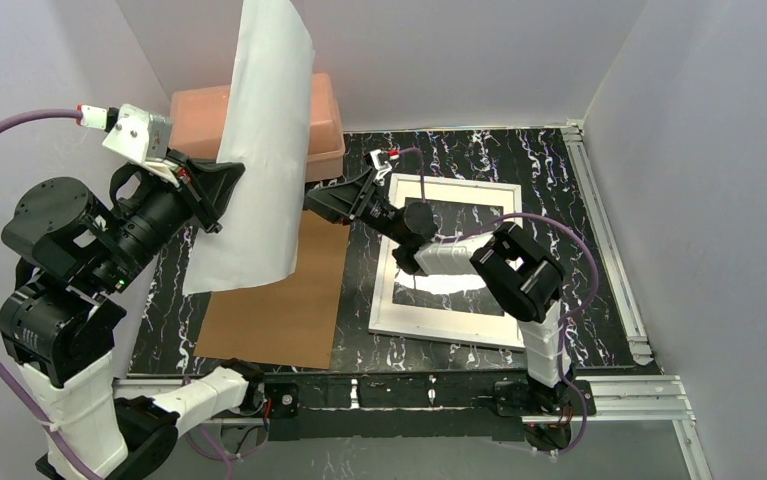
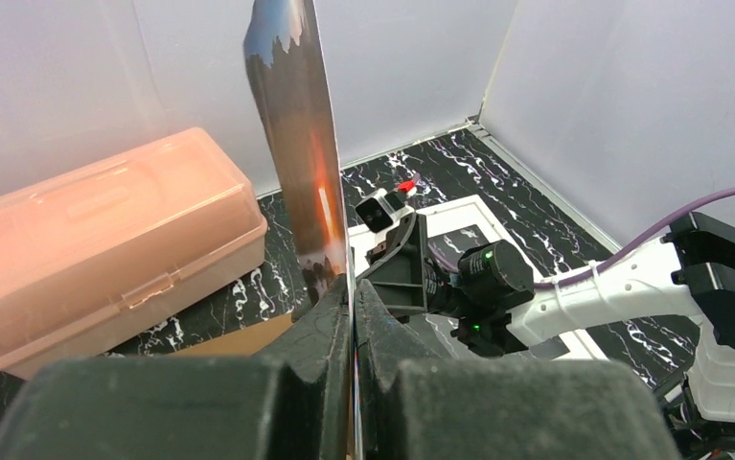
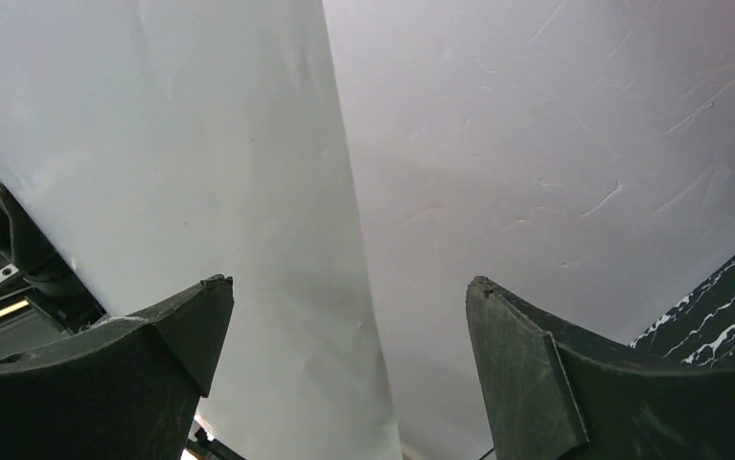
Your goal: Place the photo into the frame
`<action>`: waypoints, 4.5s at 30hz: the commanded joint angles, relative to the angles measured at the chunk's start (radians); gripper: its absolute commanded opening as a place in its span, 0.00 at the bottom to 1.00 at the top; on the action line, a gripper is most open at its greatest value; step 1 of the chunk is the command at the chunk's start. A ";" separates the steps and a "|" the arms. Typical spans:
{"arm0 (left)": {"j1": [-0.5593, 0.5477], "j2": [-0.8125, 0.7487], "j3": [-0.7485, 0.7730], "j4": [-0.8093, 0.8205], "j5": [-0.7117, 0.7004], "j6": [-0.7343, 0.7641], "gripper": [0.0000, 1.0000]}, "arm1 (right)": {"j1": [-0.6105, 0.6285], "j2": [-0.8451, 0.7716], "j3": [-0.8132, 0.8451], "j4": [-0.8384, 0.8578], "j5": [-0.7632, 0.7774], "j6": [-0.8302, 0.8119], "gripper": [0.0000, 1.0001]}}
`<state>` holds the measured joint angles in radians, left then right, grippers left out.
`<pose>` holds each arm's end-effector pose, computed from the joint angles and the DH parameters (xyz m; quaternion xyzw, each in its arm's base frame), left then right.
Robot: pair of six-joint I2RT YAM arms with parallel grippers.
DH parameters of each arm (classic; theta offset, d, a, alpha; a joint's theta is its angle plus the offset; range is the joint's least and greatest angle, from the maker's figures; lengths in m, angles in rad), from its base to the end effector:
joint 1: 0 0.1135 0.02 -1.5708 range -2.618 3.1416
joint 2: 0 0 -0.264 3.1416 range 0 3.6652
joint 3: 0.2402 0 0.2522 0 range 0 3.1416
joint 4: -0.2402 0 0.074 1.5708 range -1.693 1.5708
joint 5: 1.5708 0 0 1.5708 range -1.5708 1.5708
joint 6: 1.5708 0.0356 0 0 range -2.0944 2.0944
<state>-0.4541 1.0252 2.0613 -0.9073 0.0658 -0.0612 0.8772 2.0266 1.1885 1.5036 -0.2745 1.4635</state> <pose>0.0572 -0.0305 0.5946 0.1530 0.6423 -0.2123 0.7204 0.2674 0.3367 0.2754 0.0074 0.4503 0.8437 0.2922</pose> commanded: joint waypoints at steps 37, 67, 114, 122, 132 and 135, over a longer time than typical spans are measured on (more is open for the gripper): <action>-0.001 -0.111 -0.289 0.127 -0.251 0.073 0.00 | 0.008 -0.566 -0.274 -0.317 0.018 -0.302 0.69; -0.001 -0.062 -0.438 -0.039 -0.133 0.100 0.64 | -0.006 -0.816 -0.192 -1.118 0.128 -0.535 0.01; 0.019 -0.100 -0.840 -0.228 -0.114 0.390 0.98 | -0.290 -0.727 0.152 -2.517 0.367 -1.071 0.09; 0.061 -0.068 -0.825 -0.261 -0.113 0.375 0.99 | -0.320 -0.675 0.154 -2.520 0.496 -1.098 0.02; 0.198 0.016 -0.772 -0.281 -0.022 0.387 0.98 | -0.357 -0.651 0.131 -2.467 0.542 -1.099 0.01; 0.241 0.041 -0.765 -0.279 0.009 0.386 0.99 | -0.365 -0.650 0.131 -2.457 0.567 -1.099 0.01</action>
<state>-0.2607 1.0431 1.2610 -1.1591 0.0055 0.3218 0.5243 1.3727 1.3270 -0.9558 0.2188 0.3882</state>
